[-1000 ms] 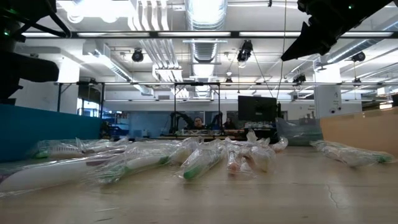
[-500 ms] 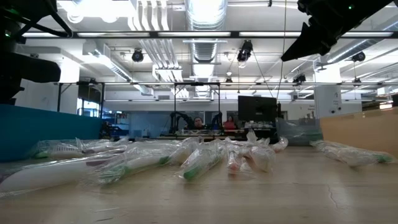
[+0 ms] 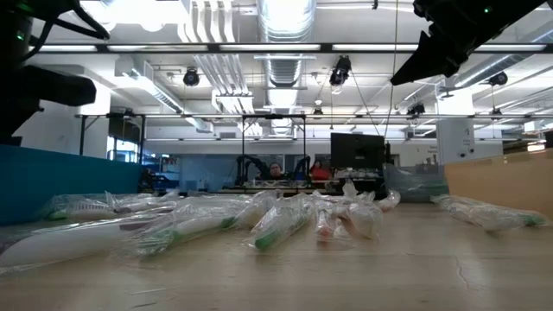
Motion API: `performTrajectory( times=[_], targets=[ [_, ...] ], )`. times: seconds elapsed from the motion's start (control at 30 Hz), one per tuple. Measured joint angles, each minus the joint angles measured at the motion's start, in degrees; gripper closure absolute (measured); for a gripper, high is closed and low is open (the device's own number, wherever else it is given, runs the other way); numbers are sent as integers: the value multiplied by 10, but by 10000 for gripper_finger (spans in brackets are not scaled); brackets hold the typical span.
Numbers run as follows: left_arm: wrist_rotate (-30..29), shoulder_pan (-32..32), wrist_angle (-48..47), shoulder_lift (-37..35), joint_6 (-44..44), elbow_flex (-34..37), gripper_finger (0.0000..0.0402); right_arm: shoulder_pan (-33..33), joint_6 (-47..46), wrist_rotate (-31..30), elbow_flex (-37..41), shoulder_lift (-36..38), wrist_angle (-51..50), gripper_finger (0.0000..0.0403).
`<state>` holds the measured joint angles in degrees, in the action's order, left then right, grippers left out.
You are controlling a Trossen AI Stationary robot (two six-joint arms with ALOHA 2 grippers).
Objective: Pick & Place Toothbrushes
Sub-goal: Put the orange toothbrush into the blue bin, then put the green toothbrush into the black bin
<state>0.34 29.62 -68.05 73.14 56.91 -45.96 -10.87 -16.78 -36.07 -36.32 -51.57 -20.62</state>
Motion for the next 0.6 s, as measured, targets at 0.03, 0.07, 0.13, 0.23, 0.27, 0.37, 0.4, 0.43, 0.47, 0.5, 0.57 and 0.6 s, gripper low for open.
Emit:
performTrajectory(
  times=[0.03, 0.07, 0.13, 0.23, 0.27, 0.37, 0.4, 0.43, 0.47, 0.5, 0.57, 0.6],
  targets=[
    [-1, 0, -8, 0, -3, -2, 332, 0, 0, 0, 0, 0, 0, 394],
    [-1, 0, -13, 0, -5, -4, 332, 0, 0, 0, 0, 0, 0, 394],
    [-1, 0, -14, 0, -5, -7, 332, 0, 0, 0, 0, 0, 0, 394],
    [-4, 0, -14, 0, -5, -11, 332, 0, 0, 0, 0, 0, 0, 394],
    [-7, 0, -14, 0, -5, -13, 332, 0, 0, 0, 0, 0, 0, 394],
    [-22, 0, -12, 0, -4, -27, 332, 0, 0, 0, 0, 0, 0, 394],
    [-28, 0, -11, 0, -4, -33, 333, 0, 0, 0, 0, 0, 0, 394],
    [-38, 0, -10, 0, -4, -41, 333, 0, 0, 0, 0, 0, 0, 394],
    [-51, 0, -9, 0, -4, -50, 333, 0, 0, 0, 0, 0, 0, 394],
    [-68, 0, -7, 0, -4, -60, 333, 0, 0, 0, 0, 0, 0, 394],
    [-111, 1, 4, 0, -3, -81, 333, 0, 0, 0, 0, 0, 0, 394],
    [-134, 1, 11, 0, -2, -92, 333, 0, 0, 0, 0, 0, 0, 394]
  ],
)
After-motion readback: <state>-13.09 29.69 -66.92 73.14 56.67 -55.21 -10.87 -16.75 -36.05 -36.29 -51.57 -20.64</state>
